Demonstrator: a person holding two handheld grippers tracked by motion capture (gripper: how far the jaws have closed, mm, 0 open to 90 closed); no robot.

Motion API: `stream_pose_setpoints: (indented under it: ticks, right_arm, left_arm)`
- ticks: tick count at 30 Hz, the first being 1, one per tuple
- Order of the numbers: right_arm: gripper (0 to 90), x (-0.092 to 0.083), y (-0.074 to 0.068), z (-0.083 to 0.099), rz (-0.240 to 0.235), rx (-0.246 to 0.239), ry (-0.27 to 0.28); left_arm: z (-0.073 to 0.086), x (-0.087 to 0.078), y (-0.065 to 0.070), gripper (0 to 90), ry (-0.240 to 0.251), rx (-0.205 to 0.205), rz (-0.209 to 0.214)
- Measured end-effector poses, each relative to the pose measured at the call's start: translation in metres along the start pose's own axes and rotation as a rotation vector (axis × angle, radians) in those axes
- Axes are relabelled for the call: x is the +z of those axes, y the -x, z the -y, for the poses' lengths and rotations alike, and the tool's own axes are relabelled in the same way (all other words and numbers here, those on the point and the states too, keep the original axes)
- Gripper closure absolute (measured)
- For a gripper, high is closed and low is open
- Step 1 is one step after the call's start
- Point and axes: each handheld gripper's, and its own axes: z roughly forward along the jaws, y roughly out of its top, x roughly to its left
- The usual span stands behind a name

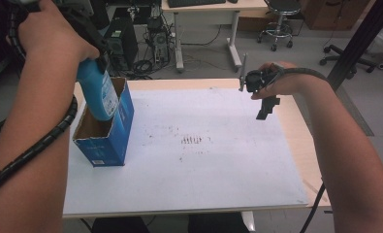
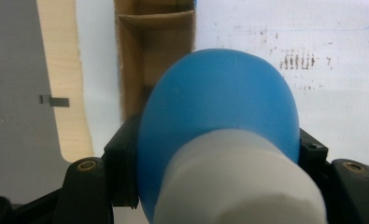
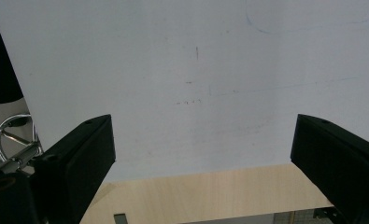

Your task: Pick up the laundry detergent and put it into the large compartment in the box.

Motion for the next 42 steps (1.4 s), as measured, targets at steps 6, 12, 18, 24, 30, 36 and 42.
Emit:
stream_pose_setpoints:
  ticks: [6, 12, 18, 24, 30, 36, 42]
  right_arm:
    - [6.5, 0.001, 0.000, -0.001, 0.000, -0.003, -0.001]
    - [6.5, 0.002, 0.001, -0.003, -0.002, -0.004, -0.004]
    - [6.5, 0.003, 0.001, -0.003, -0.003, -0.003, -0.009]
    - [6.5, 0.003, 0.001, -0.003, -0.003, -0.003, -0.008]
    - [6.5, 0.001, 0.001, -0.003, -0.001, -0.003, -0.003]
    - [6.5, 0.003, 0.001, -0.002, -0.003, -0.001, -0.009]
    - [6.5, 0.002, 0.001, -0.003, -0.003, -0.003, -0.006]
  left_arm:
    - [-0.001, -0.002, -0.006, 36.6, 0.008, -0.004, 0.001]
    - [-0.003, 0.000, -0.013, 36.6, 0.017, -0.004, -0.001]
    - [-0.005, 0.001, -0.021, 36.6, 0.034, -0.004, -0.008]
    - [-0.005, 0.002, -0.028, 36.6, 0.075, -0.008, -0.023]
    - [-0.006, 0.007, -0.035, 36.6, 0.065, -0.017, -0.027]
    - [-0.008, 0.015, -0.040, 36.6, 0.058, -0.024, -0.025]
    - [-0.007, 0.025, -0.043, 36.6, 0.065, -0.021, -0.030]
